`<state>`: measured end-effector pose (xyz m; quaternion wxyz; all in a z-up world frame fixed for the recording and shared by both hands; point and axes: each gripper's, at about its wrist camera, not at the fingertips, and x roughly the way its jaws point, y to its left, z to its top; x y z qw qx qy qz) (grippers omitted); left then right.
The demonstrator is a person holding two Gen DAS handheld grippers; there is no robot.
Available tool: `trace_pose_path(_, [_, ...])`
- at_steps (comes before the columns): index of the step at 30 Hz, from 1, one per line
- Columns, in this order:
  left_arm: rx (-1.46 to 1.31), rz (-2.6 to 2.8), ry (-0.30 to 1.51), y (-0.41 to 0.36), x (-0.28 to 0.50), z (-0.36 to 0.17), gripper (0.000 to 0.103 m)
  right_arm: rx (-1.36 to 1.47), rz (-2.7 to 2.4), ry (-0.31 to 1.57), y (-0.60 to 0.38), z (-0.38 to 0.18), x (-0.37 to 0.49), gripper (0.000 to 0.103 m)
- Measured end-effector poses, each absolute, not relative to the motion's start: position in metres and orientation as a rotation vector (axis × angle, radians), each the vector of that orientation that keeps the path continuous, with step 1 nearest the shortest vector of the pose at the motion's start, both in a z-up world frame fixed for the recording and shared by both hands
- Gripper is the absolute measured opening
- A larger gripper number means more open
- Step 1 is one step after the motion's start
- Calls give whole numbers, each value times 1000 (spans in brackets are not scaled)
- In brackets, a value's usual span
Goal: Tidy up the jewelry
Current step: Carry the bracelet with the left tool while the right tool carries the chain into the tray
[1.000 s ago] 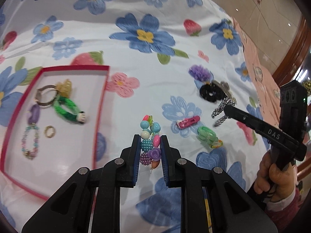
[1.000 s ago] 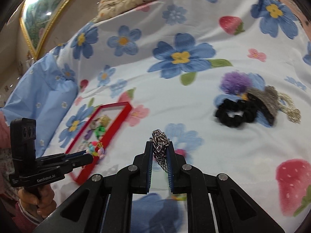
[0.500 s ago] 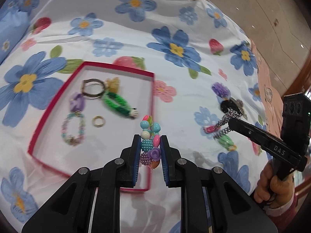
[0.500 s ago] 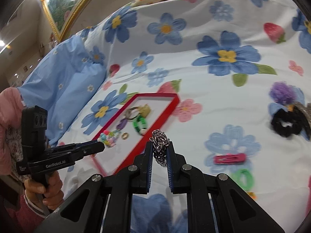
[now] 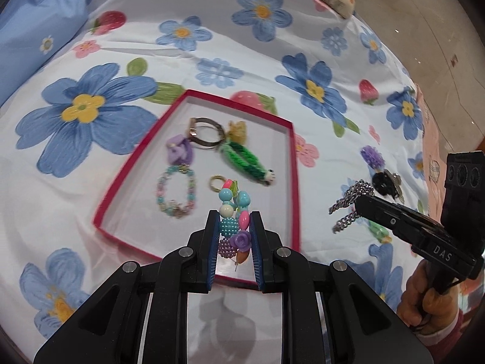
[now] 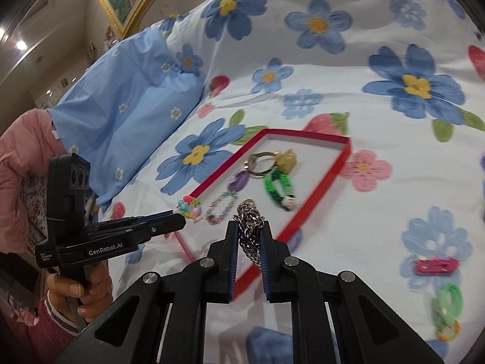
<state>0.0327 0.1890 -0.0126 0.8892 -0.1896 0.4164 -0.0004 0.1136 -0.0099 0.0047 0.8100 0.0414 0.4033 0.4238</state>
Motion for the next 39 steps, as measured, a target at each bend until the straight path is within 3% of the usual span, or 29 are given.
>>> trace_pose_path(39, [-410,54,1035,225,66,-80,18,-187,923,1057,89,-70,138,13])
